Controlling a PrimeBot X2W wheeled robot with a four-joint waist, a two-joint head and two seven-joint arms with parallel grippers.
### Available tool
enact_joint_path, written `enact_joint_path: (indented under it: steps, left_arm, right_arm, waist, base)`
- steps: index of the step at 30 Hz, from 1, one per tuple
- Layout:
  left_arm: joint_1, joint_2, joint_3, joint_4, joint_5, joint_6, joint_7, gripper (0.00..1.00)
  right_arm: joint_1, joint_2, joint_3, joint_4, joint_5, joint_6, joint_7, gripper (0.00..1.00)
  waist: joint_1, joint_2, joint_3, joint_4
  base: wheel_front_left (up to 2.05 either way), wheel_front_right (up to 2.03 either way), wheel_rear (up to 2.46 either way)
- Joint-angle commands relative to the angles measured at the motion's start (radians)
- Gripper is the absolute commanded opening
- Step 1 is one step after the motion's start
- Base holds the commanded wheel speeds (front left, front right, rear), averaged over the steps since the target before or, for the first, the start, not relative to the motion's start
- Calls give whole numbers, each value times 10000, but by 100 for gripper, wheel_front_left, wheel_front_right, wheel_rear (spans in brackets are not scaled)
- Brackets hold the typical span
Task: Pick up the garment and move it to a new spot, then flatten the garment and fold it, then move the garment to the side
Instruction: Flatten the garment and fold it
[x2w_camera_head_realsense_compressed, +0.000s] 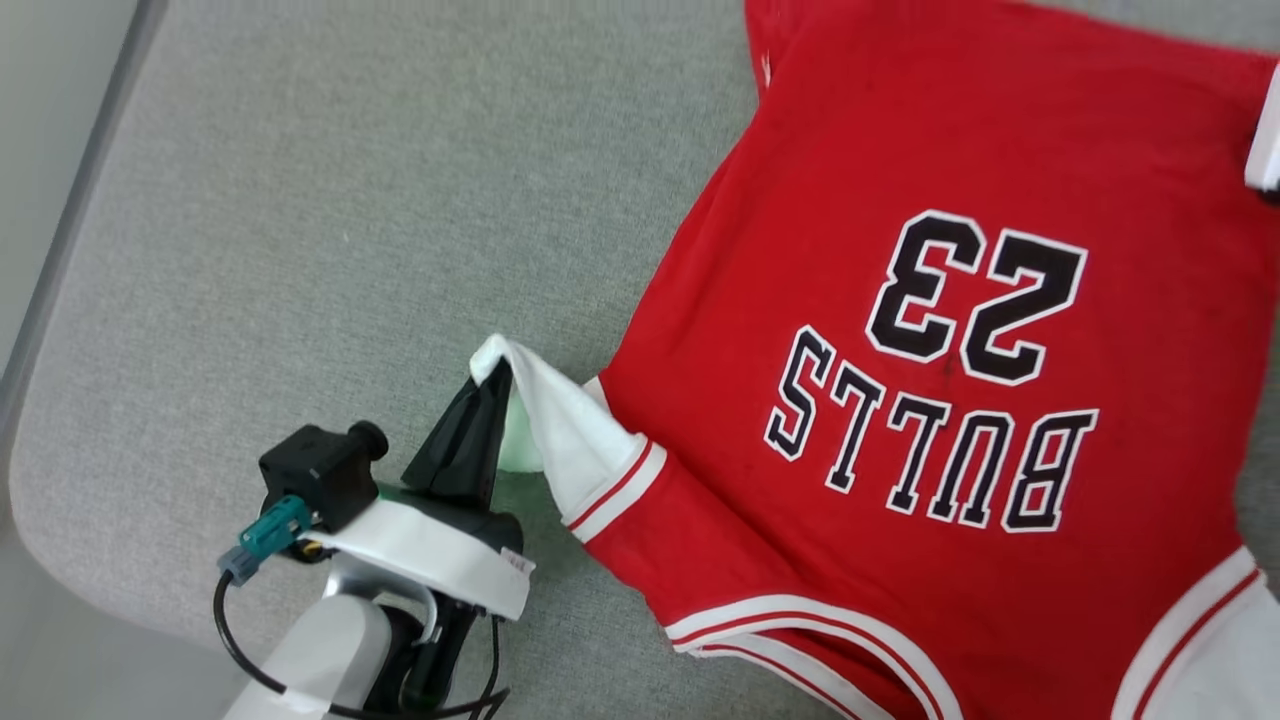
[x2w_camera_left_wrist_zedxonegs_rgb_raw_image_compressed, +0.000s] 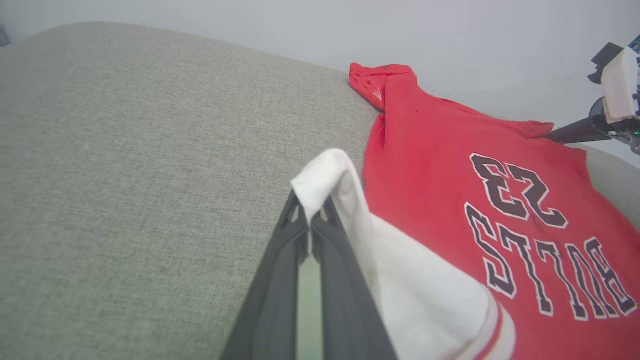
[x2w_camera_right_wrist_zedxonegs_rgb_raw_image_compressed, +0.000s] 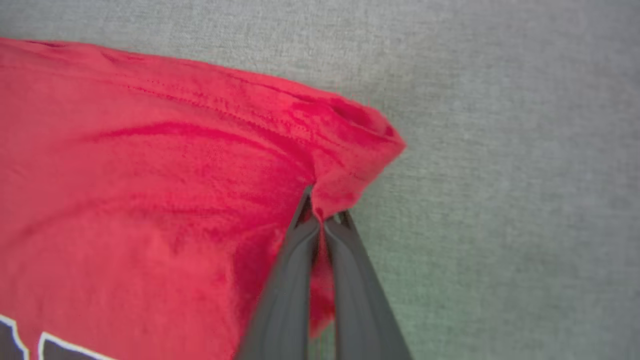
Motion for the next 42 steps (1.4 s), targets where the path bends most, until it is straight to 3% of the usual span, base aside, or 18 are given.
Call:
enact_joint_path:
  steps: [1,4,5,10,21,29,36,37,38,39,42]
  left_arm:
    - [199,96,24,87,-45,103,26,0]
    - [508,208,102,267,-131,250,135,0]
    - [778,382,217,347,-194,438,244,0]
    - [1333,717,344,340,-299,769,560,0]
    - [2854,1374,914,34,-725,1617,1056,0]
    - [3570,1619,1056,-157,-893,1987,1329,0]
    - [3670,1655,1081,-187,-974,2044,1397,0]
    - [3634,1659,1051,-180,-970,2027,1427,0]
    - [3591,1656,1033,-183,-969,2019,1448,0]
    - [3541,1669,1024,-187,-951,2013,1453,0]
    - [3430,1676,993,-162,-928,1984,1478,0]
  right_arm:
    - [371,-197,207,15,117,-11,-160,0]
    - [750,-411,836,-167,432,-11,-481,0]
    - [1452,-696,1465,-412,931,-11,-663,0]
    - [2999,-1056,2291,-1291,2115,-11,-677,0]
    - [7711,-1452,3118,-5193,4070,-11,519,0]
    - [11299,-728,2454,-8066,4464,-11,1592,0]
    - [13586,809,1832,-9328,4589,-9,1925,0]
    - [13741,967,1786,-9393,4611,-9,1823,6]
    - [13857,1068,1743,-9445,4577,-9,1665,47]
    - [13919,1178,1677,-9493,4564,-9,1437,100]
    - [13907,1424,1485,-9618,4656,-9,452,100]
  waist:
    - [-1,0,-615,-174]
    - [-1,0,-1253,-367]
    - [-1,0,-1871,-632]
    - [-1,0,-2814,-1200]
    - [-1,0,-4228,-2674]
    - [-1,0,-4649,-3353]
    - [-1,0,-4515,-3624]
    - [-1,0,-4490,-3637]
    - [-1,0,-4456,-3641]
    - [-1,0,-4421,-3646]
    - [-1,0,-4344,-3627]
  base:
    - [0,0,0]
    - [0,0,0]
    - [0,0,0]
    - [0,0,0]
    - [0,0,0]
    - [0,0,0]
    - [0,0,0]
    - [0,0,0]
    - [0,0,0]
    - [0,0,0]
    - [0,0,0]
